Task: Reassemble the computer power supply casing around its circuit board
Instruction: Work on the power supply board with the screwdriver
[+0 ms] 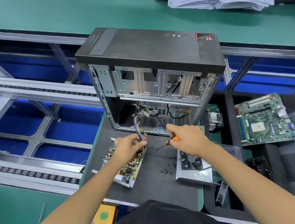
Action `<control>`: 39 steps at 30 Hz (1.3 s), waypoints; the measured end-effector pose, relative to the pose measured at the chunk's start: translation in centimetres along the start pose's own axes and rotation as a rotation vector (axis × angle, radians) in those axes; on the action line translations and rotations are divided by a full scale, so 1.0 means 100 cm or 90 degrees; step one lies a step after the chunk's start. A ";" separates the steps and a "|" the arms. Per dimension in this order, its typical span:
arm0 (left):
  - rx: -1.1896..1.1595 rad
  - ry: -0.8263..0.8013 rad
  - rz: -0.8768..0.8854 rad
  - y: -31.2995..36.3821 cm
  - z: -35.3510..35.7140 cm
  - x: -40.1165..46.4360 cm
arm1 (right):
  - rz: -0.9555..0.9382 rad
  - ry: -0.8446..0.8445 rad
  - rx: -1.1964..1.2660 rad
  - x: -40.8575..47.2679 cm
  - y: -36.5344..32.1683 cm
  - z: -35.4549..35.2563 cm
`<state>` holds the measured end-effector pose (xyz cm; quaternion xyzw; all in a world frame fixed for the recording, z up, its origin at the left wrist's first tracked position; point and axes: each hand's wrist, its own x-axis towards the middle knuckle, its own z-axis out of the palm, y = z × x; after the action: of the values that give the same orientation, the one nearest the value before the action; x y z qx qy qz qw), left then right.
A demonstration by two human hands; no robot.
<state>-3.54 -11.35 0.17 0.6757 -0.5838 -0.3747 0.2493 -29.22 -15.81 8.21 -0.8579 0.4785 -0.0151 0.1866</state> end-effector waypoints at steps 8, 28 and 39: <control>0.096 -0.115 0.099 0.003 -0.001 0.000 | -0.007 -0.007 -0.016 0.001 0.002 0.002; 0.199 -0.156 -0.124 0.016 0.000 0.036 | -0.004 -0.032 -0.044 0.008 0.014 0.003; 0.145 -0.288 -0.106 0.016 -0.011 0.035 | 0.007 -0.021 -0.053 0.009 0.013 0.002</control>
<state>-3.54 -15.18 1.31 0.6441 -0.6054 -0.4676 0.0033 -29.71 -17.09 7.44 -0.8624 0.4805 0.0201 0.1583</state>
